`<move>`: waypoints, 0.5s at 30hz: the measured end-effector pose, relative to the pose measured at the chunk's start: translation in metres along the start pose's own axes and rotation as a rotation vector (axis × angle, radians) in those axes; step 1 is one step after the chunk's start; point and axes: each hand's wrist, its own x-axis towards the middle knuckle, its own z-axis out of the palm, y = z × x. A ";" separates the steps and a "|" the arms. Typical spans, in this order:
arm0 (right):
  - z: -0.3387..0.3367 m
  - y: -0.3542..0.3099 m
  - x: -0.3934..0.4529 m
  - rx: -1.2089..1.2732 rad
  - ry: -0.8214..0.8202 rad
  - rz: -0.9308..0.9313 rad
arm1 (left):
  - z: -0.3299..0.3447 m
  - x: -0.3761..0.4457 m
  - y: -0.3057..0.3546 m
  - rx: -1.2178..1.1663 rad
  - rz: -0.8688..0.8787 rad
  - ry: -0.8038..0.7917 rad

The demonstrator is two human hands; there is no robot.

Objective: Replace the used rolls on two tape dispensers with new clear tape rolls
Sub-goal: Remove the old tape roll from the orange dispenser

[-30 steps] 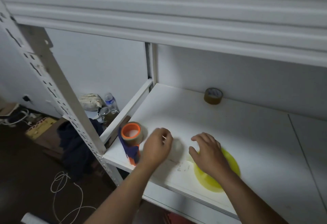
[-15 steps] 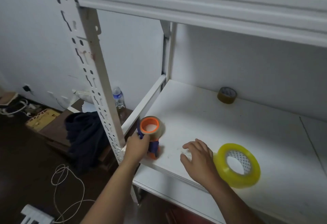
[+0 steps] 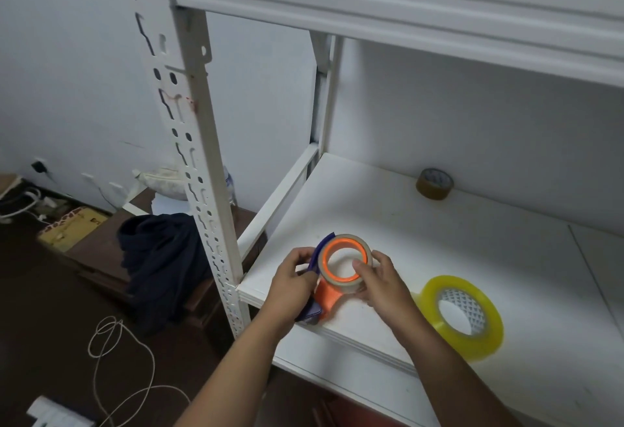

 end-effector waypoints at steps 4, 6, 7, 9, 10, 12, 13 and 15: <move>-0.005 -0.005 -0.003 0.026 -0.002 -0.047 | -0.002 0.005 0.006 -0.090 0.001 -0.132; -0.008 -0.006 -0.004 0.104 -0.017 -0.058 | -0.003 0.010 0.005 -0.273 -0.064 -0.196; -0.009 -0.006 -0.004 0.139 -0.029 -0.063 | -0.003 0.012 0.003 -0.348 -0.100 -0.223; -0.012 -0.008 -0.003 0.169 -0.037 -0.058 | -0.003 0.016 0.002 -0.404 -0.138 -0.265; -0.014 -0.009 -0.002 0.182 -0.034 -0.055 | -0.002 0.019 0.002 -0.410 -0.132 -0.260; -0.017 -0.011 -0.001 0.224 -0.025 -0.056 | -0.002 0.023 0.002 -0.459 -0.122 -0.195; -0.018 -0.011 0.000 0.245 -0.020 -0.057 | -0.003 0.026 0.002 -0.499 -0.127 -0.159; -0.018 -0.009 0.001 0.249 -0.009 -0.061 | -0.004 0.027 0.004 -0.549 -0.131 -0.119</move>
